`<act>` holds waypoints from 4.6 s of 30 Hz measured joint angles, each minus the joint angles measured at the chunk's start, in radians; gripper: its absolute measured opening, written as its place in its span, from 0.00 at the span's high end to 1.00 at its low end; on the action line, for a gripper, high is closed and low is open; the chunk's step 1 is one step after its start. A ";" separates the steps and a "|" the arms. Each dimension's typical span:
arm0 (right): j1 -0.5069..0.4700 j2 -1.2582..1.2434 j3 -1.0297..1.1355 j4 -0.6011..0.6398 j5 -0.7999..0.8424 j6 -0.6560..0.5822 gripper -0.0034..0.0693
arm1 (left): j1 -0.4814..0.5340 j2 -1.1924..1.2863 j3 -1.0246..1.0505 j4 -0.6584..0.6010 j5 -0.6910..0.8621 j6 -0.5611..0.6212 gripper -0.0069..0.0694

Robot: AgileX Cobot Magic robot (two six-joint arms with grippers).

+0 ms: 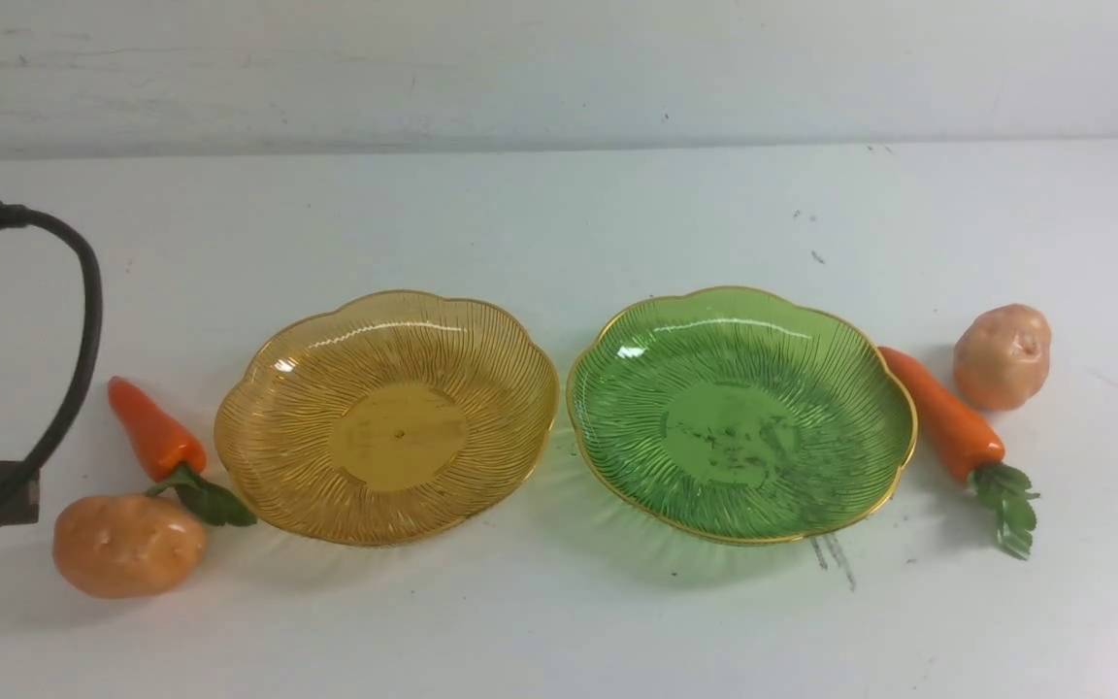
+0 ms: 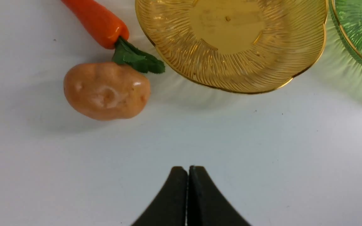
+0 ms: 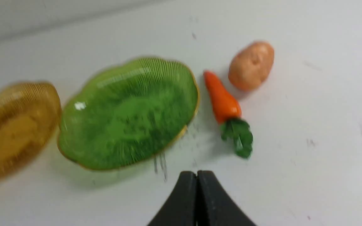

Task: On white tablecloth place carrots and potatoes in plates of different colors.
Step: 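Put the potato onto the plate, then pick up the potato beside the plates and place it on a plate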

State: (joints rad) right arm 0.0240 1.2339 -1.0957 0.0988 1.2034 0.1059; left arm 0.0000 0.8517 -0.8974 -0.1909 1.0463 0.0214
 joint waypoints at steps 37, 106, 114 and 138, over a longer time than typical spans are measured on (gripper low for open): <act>-0.132 0.924 -0.559 0.182 -0.269 0.078 0.08 | 0.000 0.000 0.000 0.002 0.015 0.016 0.92; 0.361 0.131 -0.127 0.149 0.048 -0.200 0.62 | 0.209 0.743 -0.087 -0.057 -0.189 -0.579 0.10; 0.361 0.131 -0.127 0.150 0.048 -0.226 0.62 | 0.209 0.769 -0.092 -0.056 -0.275 -0.598 0.06; 0.361 0.131 -0.127 0.156 0.048 -0.243 0.62 | 0.209 0.853 -0.112 -0.008 -0.330 -0.605 0.16</act>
State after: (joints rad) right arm 0.3847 1.3650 -1.2228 0.2550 1.2511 -0.1372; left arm 0.2087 1.7045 -1.0098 -0.1991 0.7167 -0.5839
